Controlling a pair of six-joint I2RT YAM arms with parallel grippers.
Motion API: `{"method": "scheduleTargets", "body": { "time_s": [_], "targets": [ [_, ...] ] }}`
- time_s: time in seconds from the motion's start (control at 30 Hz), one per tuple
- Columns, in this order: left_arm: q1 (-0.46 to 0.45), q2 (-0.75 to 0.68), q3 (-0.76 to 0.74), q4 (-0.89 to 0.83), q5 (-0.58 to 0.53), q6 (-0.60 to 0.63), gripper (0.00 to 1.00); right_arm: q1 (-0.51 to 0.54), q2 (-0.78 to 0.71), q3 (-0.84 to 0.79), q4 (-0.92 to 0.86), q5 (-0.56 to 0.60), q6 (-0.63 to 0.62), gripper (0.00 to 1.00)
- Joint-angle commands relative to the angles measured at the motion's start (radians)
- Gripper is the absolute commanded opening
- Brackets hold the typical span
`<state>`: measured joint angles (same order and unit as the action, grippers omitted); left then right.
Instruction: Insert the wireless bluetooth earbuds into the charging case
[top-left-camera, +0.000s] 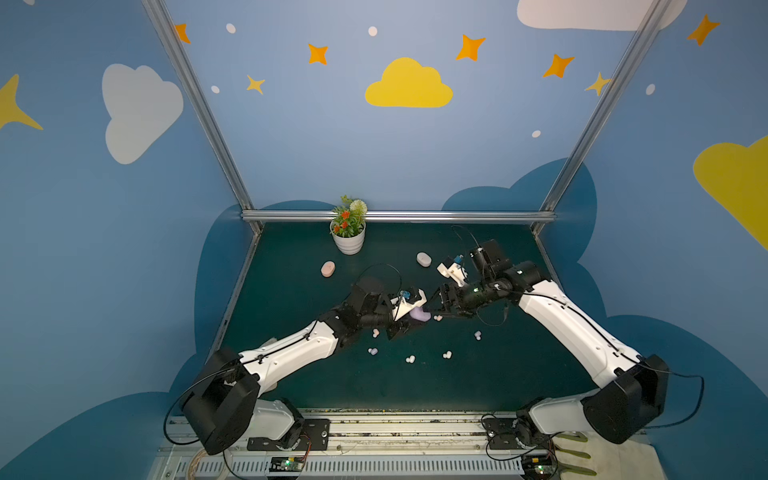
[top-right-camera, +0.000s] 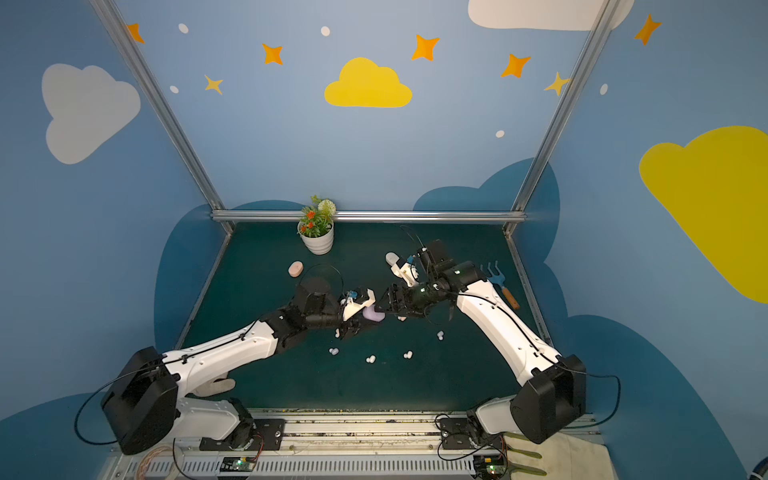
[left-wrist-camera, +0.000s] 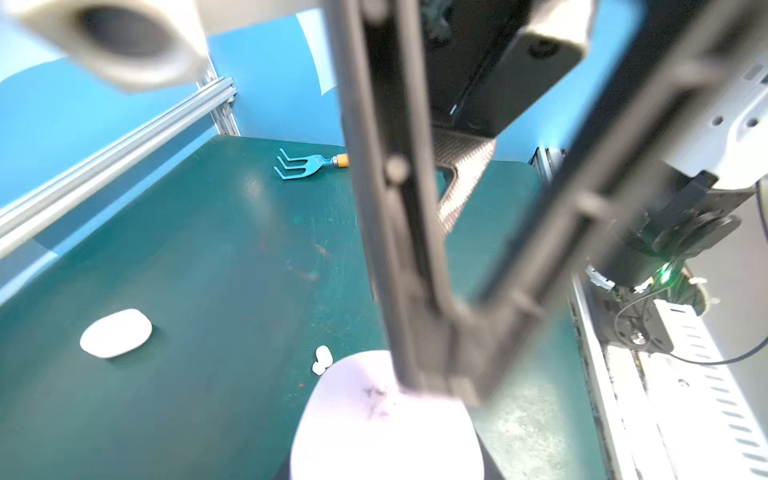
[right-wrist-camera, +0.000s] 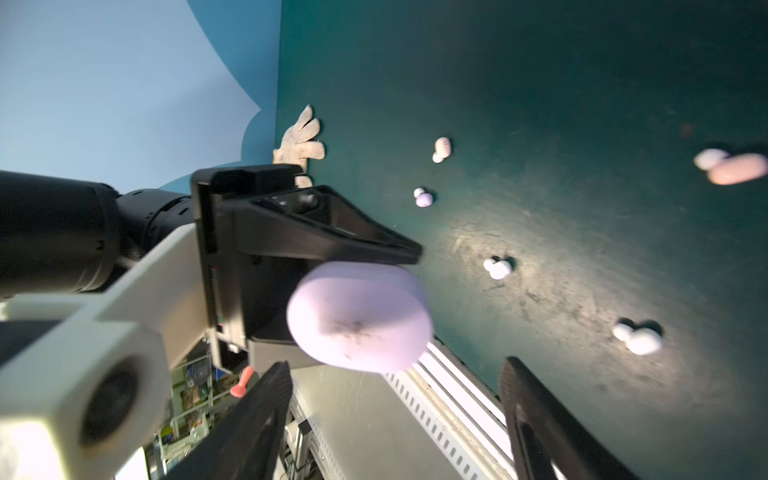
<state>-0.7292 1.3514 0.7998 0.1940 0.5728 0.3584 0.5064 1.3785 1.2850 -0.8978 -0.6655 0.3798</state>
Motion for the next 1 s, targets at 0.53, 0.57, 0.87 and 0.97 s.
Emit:
{"method": "scheduleTargets", "body": {
  "time_s": [0.53,0.57,0.87,0.97],
  "targets": [
    [0.016,-0.028,0.038,-0.065,0.285,-0.173,0.26,0.26,-0.291,-0.188,0.219,0.36,-0.387,0.8],
    [0.016,-0.03,0.038,-0.065,0.291,-0.174,0.26,0.269,-0.281,-0.187,0.218,0.375,-0.389,0.8],
    [0.016,-0.059,0.03,-0.088,0.292,-0.15,0.25,0.282,-0.268,-0.191,0.241,0.436,-0.38,0.8],
    [0.017,-0.065,0.029,-0.088,0.294,-0.147,0.24,0.279,-0.267,-0.191,0.242,0.445,-0.377,0.79]
  ]
}}
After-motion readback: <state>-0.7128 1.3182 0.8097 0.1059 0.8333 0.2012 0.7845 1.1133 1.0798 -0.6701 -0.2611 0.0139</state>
